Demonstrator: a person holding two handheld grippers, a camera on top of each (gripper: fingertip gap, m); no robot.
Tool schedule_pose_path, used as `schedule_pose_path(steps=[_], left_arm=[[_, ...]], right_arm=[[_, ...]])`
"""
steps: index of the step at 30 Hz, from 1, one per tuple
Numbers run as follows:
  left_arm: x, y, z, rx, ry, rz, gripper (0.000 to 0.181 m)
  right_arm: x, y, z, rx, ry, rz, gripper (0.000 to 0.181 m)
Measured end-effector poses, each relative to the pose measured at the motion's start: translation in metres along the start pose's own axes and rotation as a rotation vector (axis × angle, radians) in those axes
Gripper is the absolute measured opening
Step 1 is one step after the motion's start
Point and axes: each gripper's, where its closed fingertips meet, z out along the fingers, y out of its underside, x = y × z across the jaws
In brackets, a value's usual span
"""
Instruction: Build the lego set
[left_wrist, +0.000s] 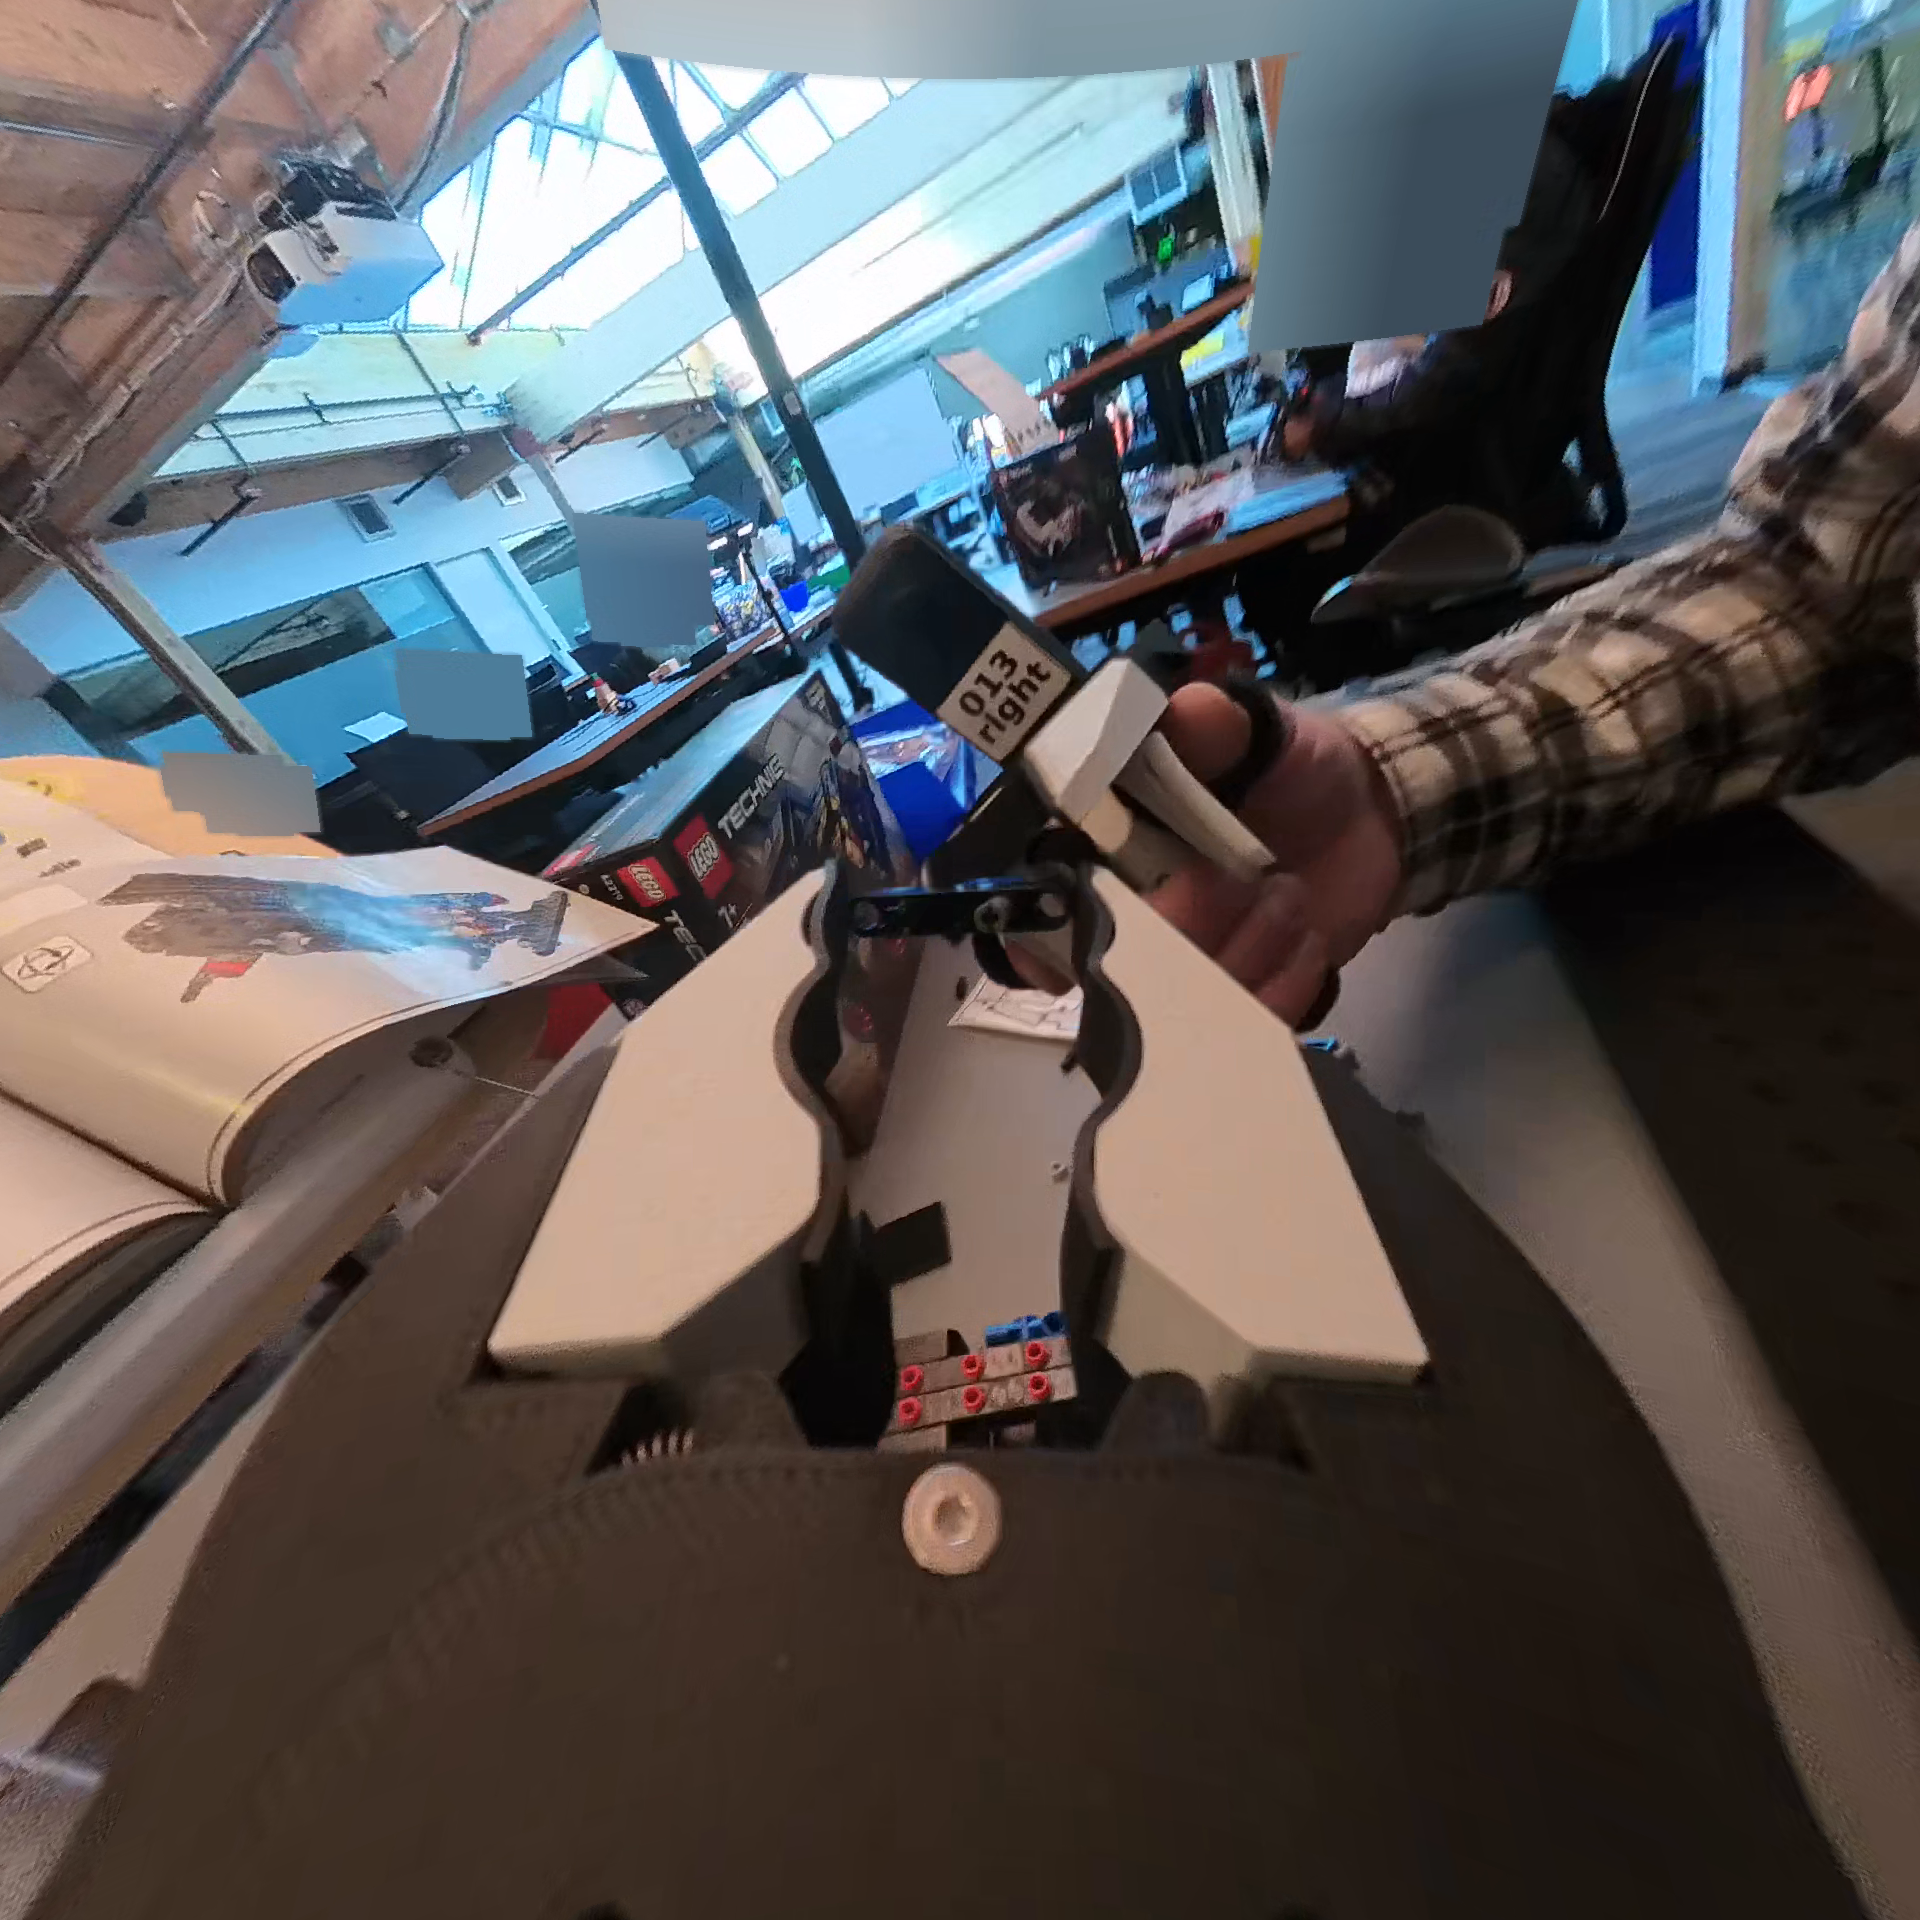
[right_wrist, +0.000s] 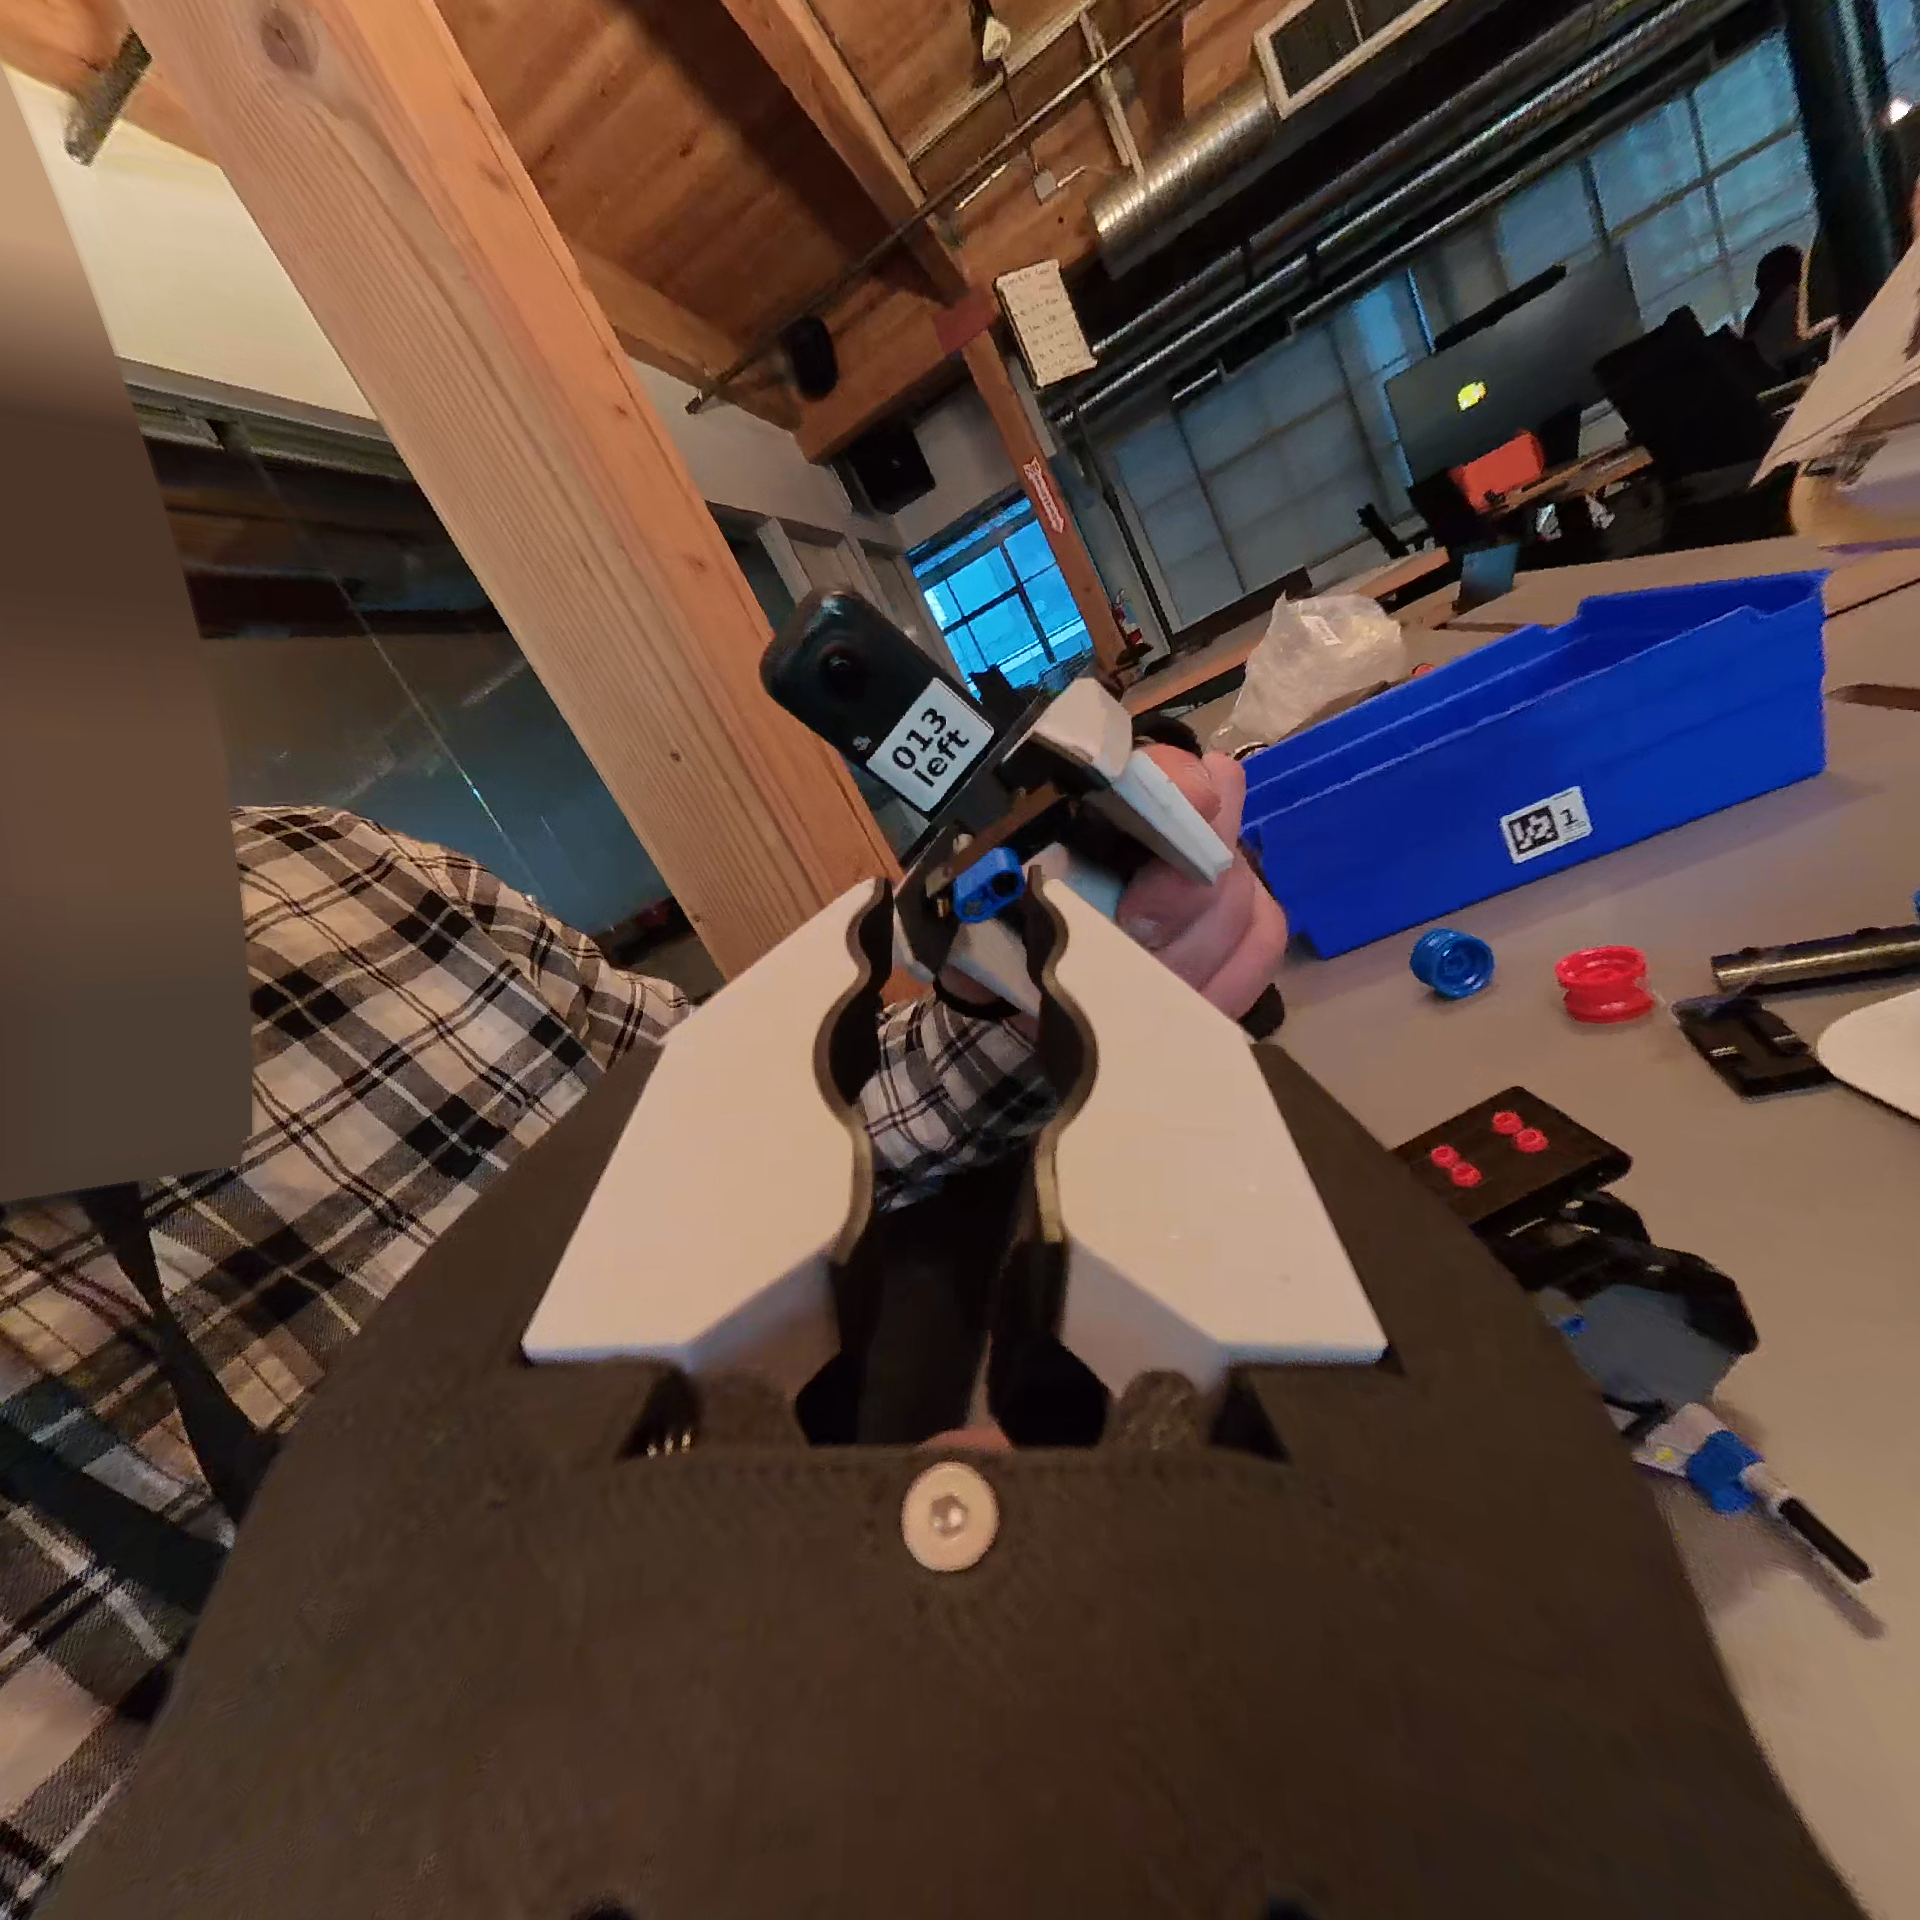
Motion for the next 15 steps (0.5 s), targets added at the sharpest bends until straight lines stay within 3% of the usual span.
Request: schedule_pose_path(steps=[4, 15], left_arm=[[0.000, 0.004, 0.004, -0.051, -0.056, 0.113, 0.042], [-0.006, 0.012, 0.010, -0.135, -0.166, 0.320, 0.041]], right_arm=[[0.006, -0.001, -0.003, 0.019, 0.003, 0.055, 0.010], [0.018, 0.000, -0.010, 0.020, 0.010, 0.138, 0.008]])
